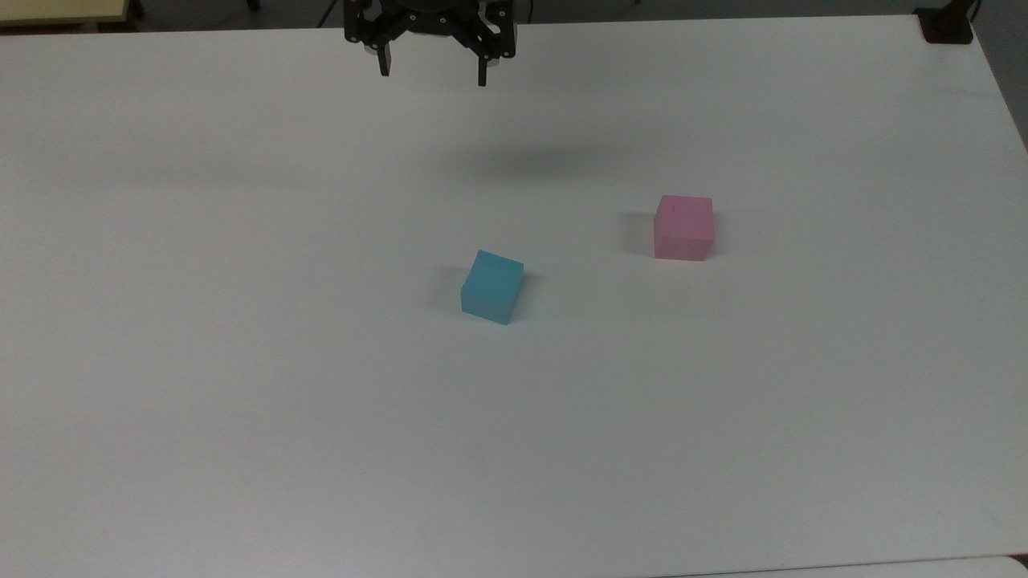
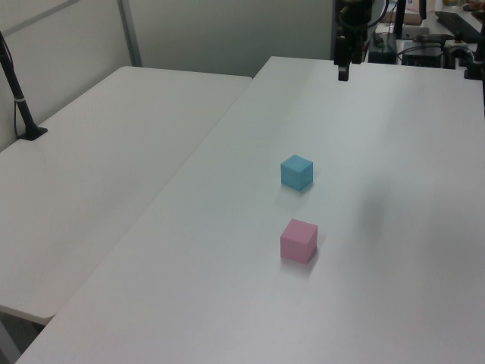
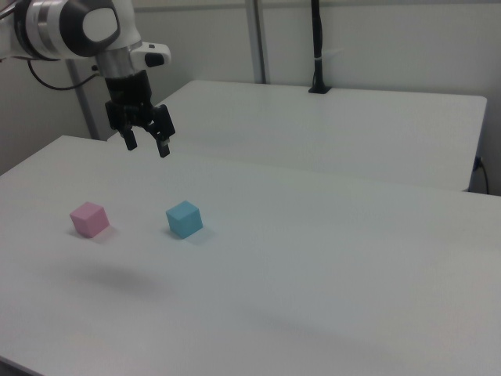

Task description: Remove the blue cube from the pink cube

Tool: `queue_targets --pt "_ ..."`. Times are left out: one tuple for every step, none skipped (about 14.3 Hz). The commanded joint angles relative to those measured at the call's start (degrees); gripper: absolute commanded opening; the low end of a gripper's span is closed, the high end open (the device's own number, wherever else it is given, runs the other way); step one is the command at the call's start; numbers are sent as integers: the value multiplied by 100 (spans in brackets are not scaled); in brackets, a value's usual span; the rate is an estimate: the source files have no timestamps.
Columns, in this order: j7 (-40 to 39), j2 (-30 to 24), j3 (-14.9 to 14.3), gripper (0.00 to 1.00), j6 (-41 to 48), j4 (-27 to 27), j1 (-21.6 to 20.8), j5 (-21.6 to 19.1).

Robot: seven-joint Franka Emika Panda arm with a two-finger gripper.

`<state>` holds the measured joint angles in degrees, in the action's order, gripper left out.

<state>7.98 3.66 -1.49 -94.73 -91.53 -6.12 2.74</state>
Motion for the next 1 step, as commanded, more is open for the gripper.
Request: queue_targets --pt "-86 -156 17 100 51 -145 49 -134"
